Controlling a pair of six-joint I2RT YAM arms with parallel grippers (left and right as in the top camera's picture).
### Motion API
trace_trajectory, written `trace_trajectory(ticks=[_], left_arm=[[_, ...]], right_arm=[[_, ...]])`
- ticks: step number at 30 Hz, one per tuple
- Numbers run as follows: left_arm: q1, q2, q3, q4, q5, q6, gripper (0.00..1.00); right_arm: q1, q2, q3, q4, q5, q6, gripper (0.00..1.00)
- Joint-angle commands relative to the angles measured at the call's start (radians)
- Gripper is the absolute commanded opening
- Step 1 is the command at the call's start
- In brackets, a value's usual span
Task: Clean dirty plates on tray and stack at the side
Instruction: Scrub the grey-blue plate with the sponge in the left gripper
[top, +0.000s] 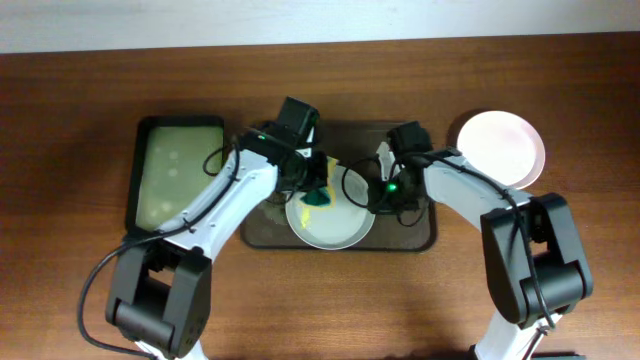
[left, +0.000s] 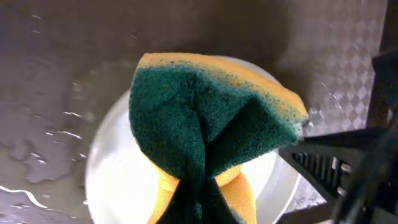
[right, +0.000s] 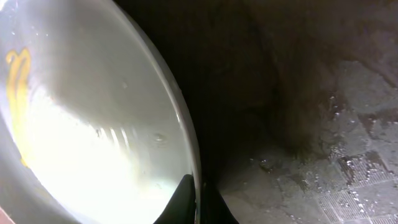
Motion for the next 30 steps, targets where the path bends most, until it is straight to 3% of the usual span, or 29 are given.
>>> trace_trajectory(ticks=[1, 4, 13, 19, 21, 23, 24, 26, 30], left_arm=[[-0.018, -0.01, -0.008, 0.005, 0.012, -0.019, 0.0], [-0.018, -0.003, -0.01, 0.005, -0.018, -0.098, 0.0], [-0.018, 0.166, -0.011, 0.013, 0.062, -0.1, 0.0], [-0.049, 0.186, -0.011, 0.035, 0.092, -0.076, 0.0], [-0.065, 0.186, -0.011, 0.034, 0.02, -0.076, 0.03], [-0.075, 0.186, -0.011, 0.012, -0.169, -0.076, 0.1], [-0.075, 0.186, -0.011, -0.01, -0.272, -0.076, 0.1], [-0.071, 0.186, -0.01, -0.077, -0.514, -0.076, 0.0], [-0.064, 0.185, -0.006, -0.148, -0.786, -0.076, 0.0]], right_arm=[[0.01, 0.027, -0.011, -0.009, 0.088, 0.018, 0.04], [0.009, 0.027, -0.011, 0.021, 0.121, 0.022, 0.04], [0.009, 0.027, -0.011, 0.036, 0.144, 0.017, 0.04], [0.009, 0.027, -0.011, 0.036, 0.148, 0.017, 0.04], [0.009, 0.027, -0.011, 0.035, 0.151, 0.017, 0.04], [0.009, 0.027, -0.011, 0.035, 0.151, 0.017, 0.04], [0.009, 0.027, -0.011, 0.034, 0.151, 0.017, 0.04], [0.009, 0.027, -0.011, 0.032, 0.151, 0.017, 0.04], [0.009, 0.027, -0.011, 0.033, 0.151, 0.017, 0.04]])
